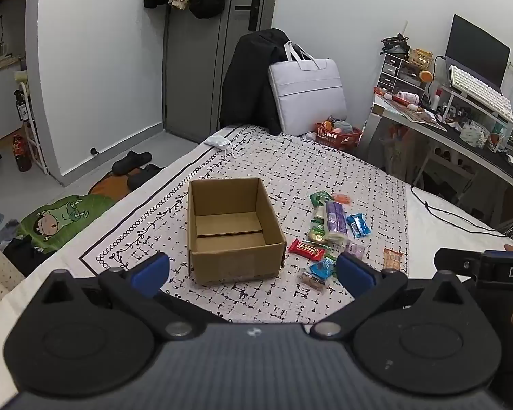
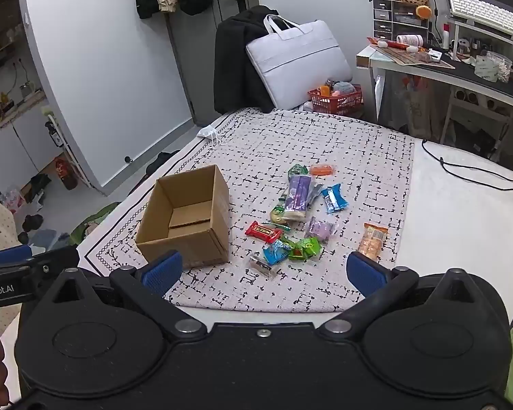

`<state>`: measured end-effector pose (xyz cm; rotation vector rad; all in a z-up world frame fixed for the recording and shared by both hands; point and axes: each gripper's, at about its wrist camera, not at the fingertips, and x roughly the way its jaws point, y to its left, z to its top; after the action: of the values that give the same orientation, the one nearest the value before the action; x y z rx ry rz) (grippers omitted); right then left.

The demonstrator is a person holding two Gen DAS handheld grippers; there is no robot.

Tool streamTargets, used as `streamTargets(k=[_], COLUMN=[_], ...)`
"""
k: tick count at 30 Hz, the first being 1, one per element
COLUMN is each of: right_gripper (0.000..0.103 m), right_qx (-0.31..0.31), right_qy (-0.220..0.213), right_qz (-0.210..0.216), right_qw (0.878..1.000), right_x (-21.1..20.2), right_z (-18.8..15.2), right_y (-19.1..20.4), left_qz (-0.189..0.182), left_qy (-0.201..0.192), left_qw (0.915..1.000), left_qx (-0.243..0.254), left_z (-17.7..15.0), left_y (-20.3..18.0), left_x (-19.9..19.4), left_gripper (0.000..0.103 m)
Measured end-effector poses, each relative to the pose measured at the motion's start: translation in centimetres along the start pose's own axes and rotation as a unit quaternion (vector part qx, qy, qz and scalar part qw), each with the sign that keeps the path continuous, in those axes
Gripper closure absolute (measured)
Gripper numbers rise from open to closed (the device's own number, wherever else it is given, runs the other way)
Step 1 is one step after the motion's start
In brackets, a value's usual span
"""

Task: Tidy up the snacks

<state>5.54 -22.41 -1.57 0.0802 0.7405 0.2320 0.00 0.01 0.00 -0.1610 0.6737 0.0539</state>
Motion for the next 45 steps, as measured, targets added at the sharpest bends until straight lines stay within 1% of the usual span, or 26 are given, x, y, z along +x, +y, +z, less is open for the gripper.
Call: streamTargets(k=[8, 9, 11, 18, 19, 27, 36, 45], right_gripper=[0.000, 0.000, 0.000, 0.000, 0.000, 0.000, 0.000, 0.000], right_qx=[-0.007, -0.007, -0.008, -0.010, -0.010, -0.003, -0.005, -0.006], right_qy=[-0.001, -0.001, -0.003, -0.001, 0.000, -0.001, 0.002, 0.001], right_qz=[-0.003, -0.003, -0.002, -0.003, -0.004, -0.014, -0.013, -0.011], right_qw=[1.000, 1.000, 1.000, 1.000, 1.000, 1.000, 1.000, 1.000], right_x=[-0.3, -0.3, -0.4, -0.4, -0.5, -0.6, -0.6, -0.8], right_z=[0.0, 0.0, -0.1, -0.2, -0.1, -0.4, -0.2, 0.2], right_y=[0.1, 0.1, 0.3, 0.1, 0.3, -0.4, -0.3, -0.3], left_qz=[-0.010, -0.010, -0.007, -0.008, -0.006, -0.012, -0.015, -0.018], left_qy=[0.000, -0.001, -0.001, -0.001, -0.001, 0.002, 0.007, 0.011], left_qw=[0.9999, 0.9999, 0.9999, 0.9999, 0.9999, 0.9998, 0.9997, 0.9997], left_qx=[0.006, 0.007, 0.013, 0.014, 0.014, 0.015, 0.016, 0.015], left_z=[0.2, -0.4, -0.3, -0.6, -0.4, -0.6, -0.3, -0.7], left_y=[0.5, 0.8, 0.3, 0.9, 0.0, -0.1, -0.3, -0.7], left_x=[0.2, -0.4, -0.5, -0.8, -1.0, -1.5, -1.0, -0.9], left_gripper=[0.000, 0.000, 0.000, 0.000, 0.000, 0.000, 0.000, 0.000])
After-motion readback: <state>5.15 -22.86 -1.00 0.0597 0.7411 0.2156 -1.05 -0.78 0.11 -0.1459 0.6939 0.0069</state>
